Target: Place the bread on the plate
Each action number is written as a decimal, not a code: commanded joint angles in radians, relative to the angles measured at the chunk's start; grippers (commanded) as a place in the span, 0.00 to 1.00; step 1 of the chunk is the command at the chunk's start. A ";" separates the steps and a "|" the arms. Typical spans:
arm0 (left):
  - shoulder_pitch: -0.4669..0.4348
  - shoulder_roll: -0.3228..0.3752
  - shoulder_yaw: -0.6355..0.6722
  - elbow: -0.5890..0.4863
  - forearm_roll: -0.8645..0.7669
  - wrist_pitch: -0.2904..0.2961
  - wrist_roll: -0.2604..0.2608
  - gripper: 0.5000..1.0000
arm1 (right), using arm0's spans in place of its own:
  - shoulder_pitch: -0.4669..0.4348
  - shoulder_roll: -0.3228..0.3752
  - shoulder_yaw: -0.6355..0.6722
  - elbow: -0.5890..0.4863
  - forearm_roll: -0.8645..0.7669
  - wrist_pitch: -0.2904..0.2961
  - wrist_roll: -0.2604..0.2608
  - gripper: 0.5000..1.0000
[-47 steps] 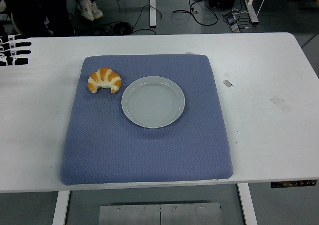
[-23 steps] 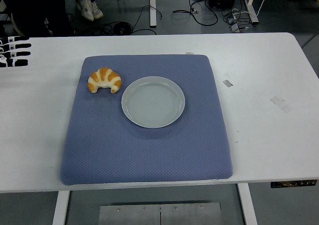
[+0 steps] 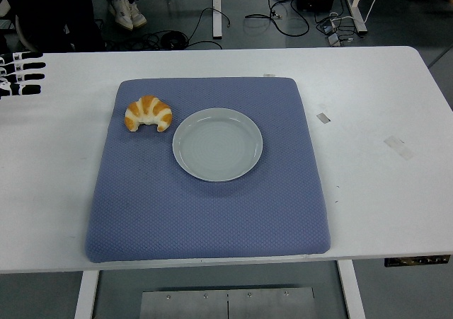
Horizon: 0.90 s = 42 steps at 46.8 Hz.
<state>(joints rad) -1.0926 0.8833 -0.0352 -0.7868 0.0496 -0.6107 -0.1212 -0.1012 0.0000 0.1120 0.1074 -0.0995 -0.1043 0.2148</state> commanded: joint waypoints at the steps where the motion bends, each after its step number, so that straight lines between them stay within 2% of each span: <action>1: 0.000 -0.012 0.001 0.000 0.003 0.000 0.002 0.97 | 0.000 0.000 0.000 0.000 0.000 0.000 0.000 1.00; 18: -0.012 -0.032 0.009 0.001 0.013 0.000 0.002 0.97 | 0.000 0.000 0.000 0.000 0.001 0.000 0.000 1.00; 25: -0.030 -0.052 0.009 0.001 0.085 0.000 0.003 0.97 | 0.000 0.000 0.000 0.000 0.000 0.000 0.000 1.00; 36: -0.067 -0.070 0.011 0.001 0.164 0.045 0.008 0.97 | 0.000 0.000 0.000 0.000 0.001 0.000 0.000 1.00; 42: -0.108 -0.092 0.060 0.001 0.226 0.111 0.008 0.97 | 0.000 0.000 0.000 0.000 0.000 0.000 0.000 1.00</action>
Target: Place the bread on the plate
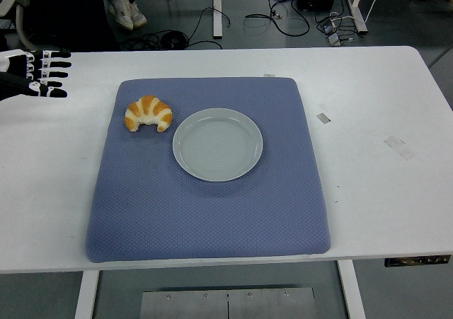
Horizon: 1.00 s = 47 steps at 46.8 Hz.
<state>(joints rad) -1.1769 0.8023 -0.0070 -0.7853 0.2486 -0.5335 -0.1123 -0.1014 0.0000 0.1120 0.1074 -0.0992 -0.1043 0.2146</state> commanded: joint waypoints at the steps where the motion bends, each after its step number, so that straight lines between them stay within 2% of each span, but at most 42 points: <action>1: -0.035 -0.017 0.044 0.000 0.035 0.046 -0.003 0.97 | 0.000 0.000 0.000 0.000 0.001 0.000 0.000 1.00; 7: -0.082 -0.048 0.110 -0.002 0.041 0.098 -0.003 0.97 | 0.000 0.000 0.000 0.000 0.000 0.000 0.000 1.00; 20: -0.127 -0.098 0.156 -0.002 0.061 0.136 -0.003 0.97 | 0.000 0.000 0.000 0.000 0.000 0.000 0.000 1.00; 27: -0.162 -0.117 0.194 -0.005 0.130 0.191 -0.007 0.97 | 0.000 0.000 0.000 0.000 0.000 0.000 0.000 1.00; 47: -0.213 -0.152 0.271 -0.011 0.195 0.202 -0.007 0.97 | 0.000 0.000 0.000 0.000 0.001 0.000 0.000 1.00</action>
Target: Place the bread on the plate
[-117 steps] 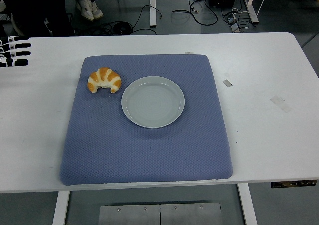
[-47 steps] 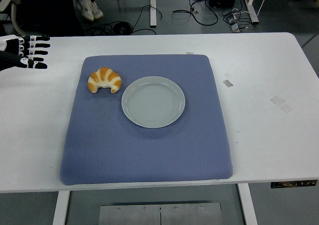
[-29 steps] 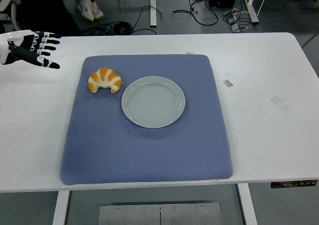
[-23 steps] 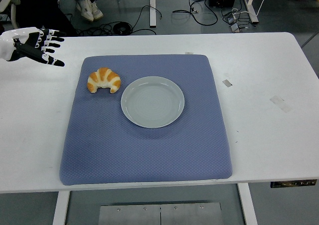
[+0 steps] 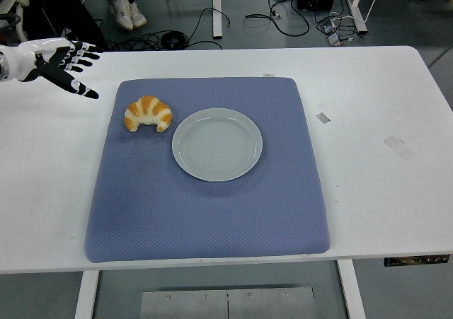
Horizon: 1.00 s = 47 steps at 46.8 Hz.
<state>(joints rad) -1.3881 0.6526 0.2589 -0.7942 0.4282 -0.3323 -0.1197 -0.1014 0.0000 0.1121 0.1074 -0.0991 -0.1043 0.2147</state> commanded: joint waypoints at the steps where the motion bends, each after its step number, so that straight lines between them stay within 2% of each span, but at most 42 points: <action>1: -0.003 -0.004 0.006 -0.002 0.024 0.001 0.000 0.97 | 0.000 0.000 0.000 0.000 -0.001 0.000 0.000 1.00; 12: -0.026 -0.039 0.006 -0.002 0.112 0.009 0.000 0.97 | 0.000 0.000 0.000 0.000 0.001 0.000 0.000 1.00; 27: -0.042 -0.122 0.019 0.003 0.213 0.102 0.002 0.97 | 0.000 0.000 0.000 0.000 0.001 0.000 0.000 1.00; 34: -0.037 -0.146 0.023 0.003 0.247 0.119 0.002 0.97 | 0.000 0.000 0.000 0.000 -0.001 0.000 0.000 1.00; 40: -0.039 -0.162 0.060 0.003 0.273 0.170 0.000 0.97 | 0.000 0.000 0.000 0.000 0.001 0.000 0.000 1.00; 47: -0.035 -0.177 0.085 0.003 0.277 0.194 0.000 0.97 | 0.000 0.000 0.000 0.000 0.001 0.000 0.000 1.00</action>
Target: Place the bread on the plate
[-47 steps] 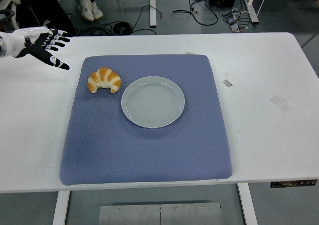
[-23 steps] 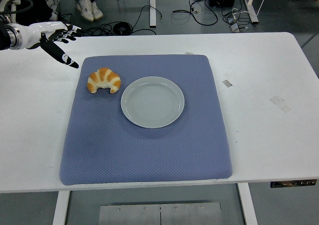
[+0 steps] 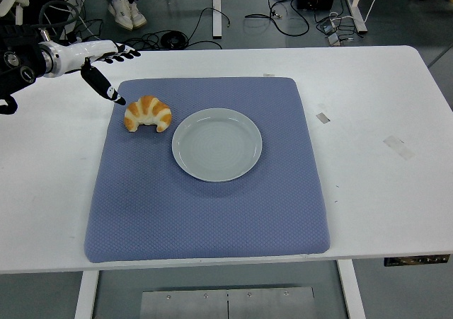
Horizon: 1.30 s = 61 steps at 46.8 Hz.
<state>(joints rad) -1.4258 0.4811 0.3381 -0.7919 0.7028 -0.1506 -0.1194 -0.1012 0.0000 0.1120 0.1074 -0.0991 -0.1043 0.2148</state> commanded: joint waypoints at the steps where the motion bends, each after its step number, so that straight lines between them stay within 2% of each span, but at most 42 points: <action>1: 0.002 -0.009 0.006 0.000 0.003 0.017 0.000 0.97 | 0.000 0.000 0.000 0.000 0.001 0.000 0.000 1.00; 8: 0.001 -0.016 -0.005 0.000 -0.035 0.014 0.001 0.97 | 0.000 0.000 0.000 0.000 0.001 0.000 0.000 1.00; 16: 0.002 -0.016 -0.002 0.002 -0.196 0.014 0.003 0.97 | 0.000 0.000 0.000 0.000 -0.001 0.000 0.000 1.00; 20: -0.001 -0.016 -0.001 0.003 -0.224 0.014 0.003 0.97 | 0.000 0.000 0.000 0.000 -0.001 0.000 0.000 1.00; 34: 0.005 -0.010 0.002 0.002 -0.229 -0.015 0.004 0.97 | 0.000 0.000 0.000 0.000 -0.001 0.000 0.000 1.00; 61: 0.001 -0.041 0.050 0.000 -0.106 0.019 0.000 0.97 | 0.000 0.000 0.000 0.000 0.001 0.000 0.000 1.00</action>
<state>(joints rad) -1.4251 0.4405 0.3873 -0.7896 0.5771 -0.1358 -0.1198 -0.1012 0.0000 0.1116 0.1074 -0.0993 -0.1043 0.2149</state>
